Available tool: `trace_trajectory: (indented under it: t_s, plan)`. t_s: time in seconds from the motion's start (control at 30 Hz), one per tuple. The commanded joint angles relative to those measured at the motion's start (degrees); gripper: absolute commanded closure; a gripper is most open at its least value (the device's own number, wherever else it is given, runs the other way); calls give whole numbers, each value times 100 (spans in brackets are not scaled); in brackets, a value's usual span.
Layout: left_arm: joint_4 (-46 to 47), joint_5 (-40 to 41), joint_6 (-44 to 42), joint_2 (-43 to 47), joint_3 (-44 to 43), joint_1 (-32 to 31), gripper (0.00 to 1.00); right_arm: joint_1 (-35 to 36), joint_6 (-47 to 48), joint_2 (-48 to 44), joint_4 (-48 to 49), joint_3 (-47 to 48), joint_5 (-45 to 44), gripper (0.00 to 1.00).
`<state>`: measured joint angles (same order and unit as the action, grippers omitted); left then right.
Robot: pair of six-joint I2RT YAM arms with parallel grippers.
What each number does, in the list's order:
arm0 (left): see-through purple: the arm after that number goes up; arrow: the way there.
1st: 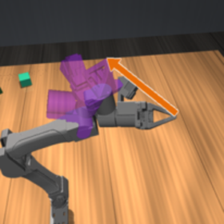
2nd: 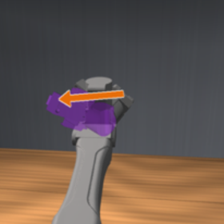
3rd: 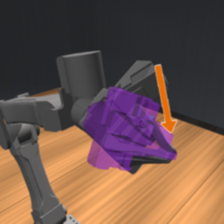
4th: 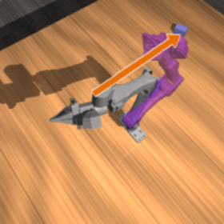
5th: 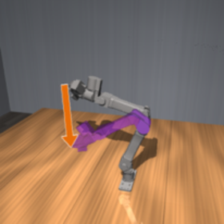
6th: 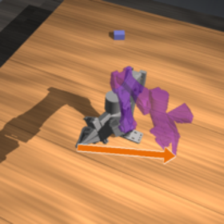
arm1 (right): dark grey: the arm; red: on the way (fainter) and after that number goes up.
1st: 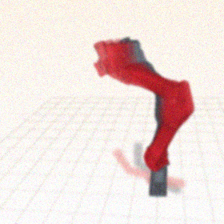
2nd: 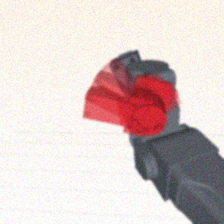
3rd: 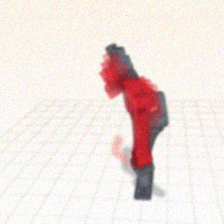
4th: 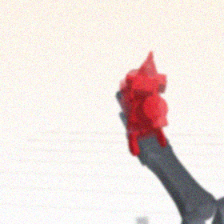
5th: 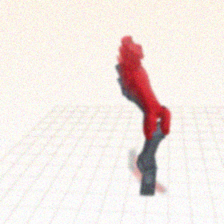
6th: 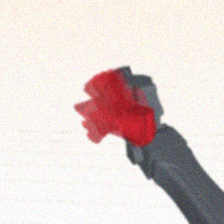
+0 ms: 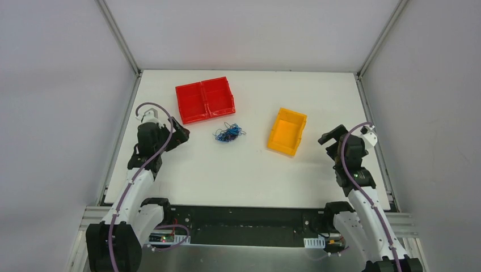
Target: Untangle the cables
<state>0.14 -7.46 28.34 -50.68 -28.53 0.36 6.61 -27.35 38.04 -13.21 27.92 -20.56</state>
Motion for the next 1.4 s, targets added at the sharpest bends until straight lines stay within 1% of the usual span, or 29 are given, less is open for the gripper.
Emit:
trace_trajectory:
  t_s: [0.0,0.13,0.2,0.23,0.3,0.43,0.53,0.63,0.7,0.73,0.77,0.8,0.87,1.0,1.17,1.23,1.27,1.3,1.33,1.37]
  plan:
    - [285,39,653,105,197,-17,0,-28,-316,76,-115,70,-29,1]
    - [355,165,1532,28,408,-15,0,-26,-431,215,-252,181,77,1]
    - [920,-54,1446,-113,603,-12,0,-28,-453,282,-233,183,157,1]
    - [1051,-191,1340,-250,578,-12,0,-28,-467,309,-213,175,146,1]
    - [1019,-165,1036,-563,340,-350,0,-24,-493,343,-149,128,127,1]
    - [795,237,422,-1210,-279,-1334,0,-25,-479,325,166,-54,389,1]
    - [787,243,-35,-1664,-733,-1967,0,-19,-413,305,423,-157,698,1]
    - [678,123,-666,-2234,-1295,-2496,0,-20,-398,367,531,-173,848,1]
    - [328,67,-1167,-2740,-1925,-2804,0,-20,-397,423,563,-157,953,1]
    - [76,133,-1319,-3033,-2239,-2902,0,-20,-395,453,572,-148,1005,1]
    - [-146,178,-1441,-3314,-2506,-2955,4,-20,-395,478,586,-151,1034,1]
    - [-328,252,-1507,-3539,-2731,-2997,5,-20,-406,500,602,-155,1067,1]
    - [-452,224,-1632,-3912,-3041,-3015,9,-20,-405,511,628,-155,1131,1]
    - [-594,208,-1792,-4437,-3502,-3024,13,-20,-357,454,638,-164,1179,1]
    - [-838,14,-1839,-4941,-3808,-3024,27,-18,-303,279,570,-201,1165,1]
    - [-835,-133,-1815,-5059,-3817,-3025,38,-19,-277,226,558,-208,1182,1]
    - [-854,-197,-1814,-5114,-3829,-3024,53,-17,-255,211,561,-215,1219,1]
    - [-905,-277,-1829,-5138,-3860,-3024,72,-19,-218,209,588,-217,1311,1]
    - [-944,-316,-1801,-5109,-3864,-3024,89,-18,-146,223,641,-209,1520,1]
    - [-957,-328,-1738,-5010,-3821,-3025,100,-19,-37,257,720,-196,1863,1]
